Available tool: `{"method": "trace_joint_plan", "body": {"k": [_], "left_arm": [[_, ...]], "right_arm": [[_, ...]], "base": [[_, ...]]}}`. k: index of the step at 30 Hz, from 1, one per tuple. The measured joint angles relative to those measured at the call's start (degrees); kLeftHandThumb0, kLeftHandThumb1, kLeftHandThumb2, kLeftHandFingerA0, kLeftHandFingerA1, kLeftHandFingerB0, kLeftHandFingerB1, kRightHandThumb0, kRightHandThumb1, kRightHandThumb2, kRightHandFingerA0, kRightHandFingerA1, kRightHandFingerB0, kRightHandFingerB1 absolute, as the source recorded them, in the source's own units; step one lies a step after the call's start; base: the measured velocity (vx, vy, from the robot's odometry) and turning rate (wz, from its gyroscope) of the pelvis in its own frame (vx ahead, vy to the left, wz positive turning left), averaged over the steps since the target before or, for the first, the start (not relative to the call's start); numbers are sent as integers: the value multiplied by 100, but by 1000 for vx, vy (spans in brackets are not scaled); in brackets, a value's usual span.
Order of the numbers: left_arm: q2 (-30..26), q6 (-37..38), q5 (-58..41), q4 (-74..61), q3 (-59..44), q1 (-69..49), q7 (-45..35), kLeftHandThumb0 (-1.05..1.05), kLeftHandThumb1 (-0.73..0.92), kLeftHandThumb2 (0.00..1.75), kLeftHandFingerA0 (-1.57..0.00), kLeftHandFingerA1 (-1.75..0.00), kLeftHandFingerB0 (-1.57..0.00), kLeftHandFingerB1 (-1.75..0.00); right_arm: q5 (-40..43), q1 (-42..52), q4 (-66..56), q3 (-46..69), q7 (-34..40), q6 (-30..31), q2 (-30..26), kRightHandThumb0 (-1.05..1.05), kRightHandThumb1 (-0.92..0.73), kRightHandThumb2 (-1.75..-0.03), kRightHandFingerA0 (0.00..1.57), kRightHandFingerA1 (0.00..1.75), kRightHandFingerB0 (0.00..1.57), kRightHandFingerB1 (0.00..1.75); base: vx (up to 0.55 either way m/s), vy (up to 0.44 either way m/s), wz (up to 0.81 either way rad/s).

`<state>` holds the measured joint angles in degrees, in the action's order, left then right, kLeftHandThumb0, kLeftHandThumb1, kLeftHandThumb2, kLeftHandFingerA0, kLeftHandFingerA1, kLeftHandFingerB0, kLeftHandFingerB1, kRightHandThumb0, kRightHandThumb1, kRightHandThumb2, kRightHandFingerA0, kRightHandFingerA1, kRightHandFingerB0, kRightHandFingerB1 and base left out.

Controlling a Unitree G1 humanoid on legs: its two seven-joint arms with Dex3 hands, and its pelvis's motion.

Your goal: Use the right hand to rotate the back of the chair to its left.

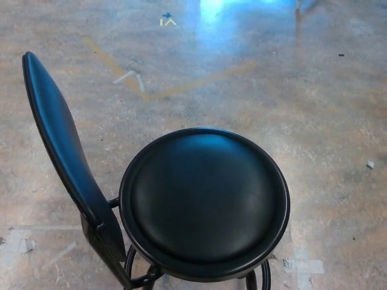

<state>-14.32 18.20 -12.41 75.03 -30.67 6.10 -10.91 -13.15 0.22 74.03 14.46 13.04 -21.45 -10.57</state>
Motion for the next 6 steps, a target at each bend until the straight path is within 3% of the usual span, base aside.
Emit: {"method": "trace_joint_plan", "body": {"k": [1,2,6], "left_arm": [[-2,0,1,2,9,-1,8,-48,50,55,-56,-52,-57,-47],[-4,-1,1,6,14,-3,20,-48,50,54,-55,-53,-58,-48],[-6,-6,0,22,22,-17,47,-50,49,54,-57,-54,-55,-47]], "right_arm": [[22,-14,3,-8,10,-18,0,-53,-72,-68,4,14,8,22],[35,-26,4,-22,23,-37,-1,-55,-57,-86,0,22,3,28],[90,-81,0,-43,54,-122,-1,-56,-57,-87,0,22,3,26]], "base": [[0,0,0],[0,0,0],[0,0,0]]}}
